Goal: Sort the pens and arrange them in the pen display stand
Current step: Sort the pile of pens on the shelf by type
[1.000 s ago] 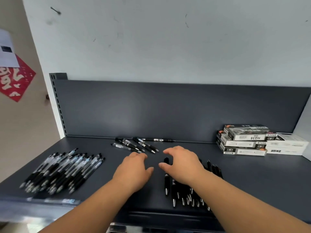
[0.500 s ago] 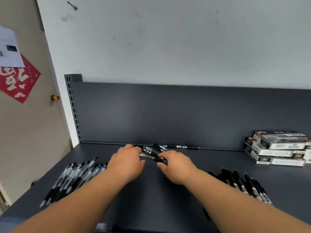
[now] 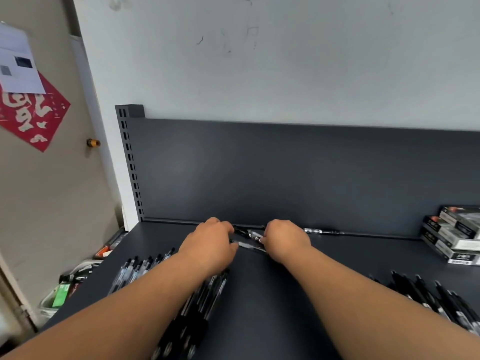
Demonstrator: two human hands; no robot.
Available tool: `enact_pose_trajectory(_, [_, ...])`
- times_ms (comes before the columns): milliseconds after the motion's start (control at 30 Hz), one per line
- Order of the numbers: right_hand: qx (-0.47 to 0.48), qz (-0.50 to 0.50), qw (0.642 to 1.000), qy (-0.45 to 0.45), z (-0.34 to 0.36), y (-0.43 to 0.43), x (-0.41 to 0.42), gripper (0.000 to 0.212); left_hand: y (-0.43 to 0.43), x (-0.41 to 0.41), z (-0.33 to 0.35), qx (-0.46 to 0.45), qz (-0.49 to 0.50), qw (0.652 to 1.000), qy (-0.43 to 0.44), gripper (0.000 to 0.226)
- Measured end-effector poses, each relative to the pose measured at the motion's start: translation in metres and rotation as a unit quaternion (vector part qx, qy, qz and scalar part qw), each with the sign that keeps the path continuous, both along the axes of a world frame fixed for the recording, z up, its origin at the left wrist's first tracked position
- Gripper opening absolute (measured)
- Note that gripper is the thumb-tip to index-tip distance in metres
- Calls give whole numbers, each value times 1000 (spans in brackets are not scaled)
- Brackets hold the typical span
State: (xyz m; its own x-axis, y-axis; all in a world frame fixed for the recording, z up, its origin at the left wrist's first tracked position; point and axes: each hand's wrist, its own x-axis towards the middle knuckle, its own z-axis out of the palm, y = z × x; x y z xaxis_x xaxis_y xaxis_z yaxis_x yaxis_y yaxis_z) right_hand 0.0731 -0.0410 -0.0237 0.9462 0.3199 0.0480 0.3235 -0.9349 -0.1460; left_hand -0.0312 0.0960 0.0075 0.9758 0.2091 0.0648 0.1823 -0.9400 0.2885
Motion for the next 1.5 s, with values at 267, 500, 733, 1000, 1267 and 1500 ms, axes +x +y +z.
enact_pose_trajectory(267, [-11,17,1000,-16,2,-3,-7,33,-3,9,0,-14,-3,1000,-10,42])
enact_pose_trajectory(500, [244,40,966,77,19,-15,-11,30,-14,23,4,-256,84,959,-88,49])
enact_pose_trajectory(733, [241,13,968,71,24,-45,-9,19,-31,31,-4,-530,119,825,-157,12])
enact_pose_trajectory(1000, [17,-10,1000,-25,-2,-53,-2,22,-36,23,-5,-493,101,847,-173,12])
enact_pose_trajectory(1267, [-6,-31,999,-27,-1,-58,0,26,-40,24,-15,-496,109,848,-150,10])
enact_pose_trajectory(1500, [259,2,964,50,11,-69,-17,18,-58,22,-11,-549,95,821,-126,12])
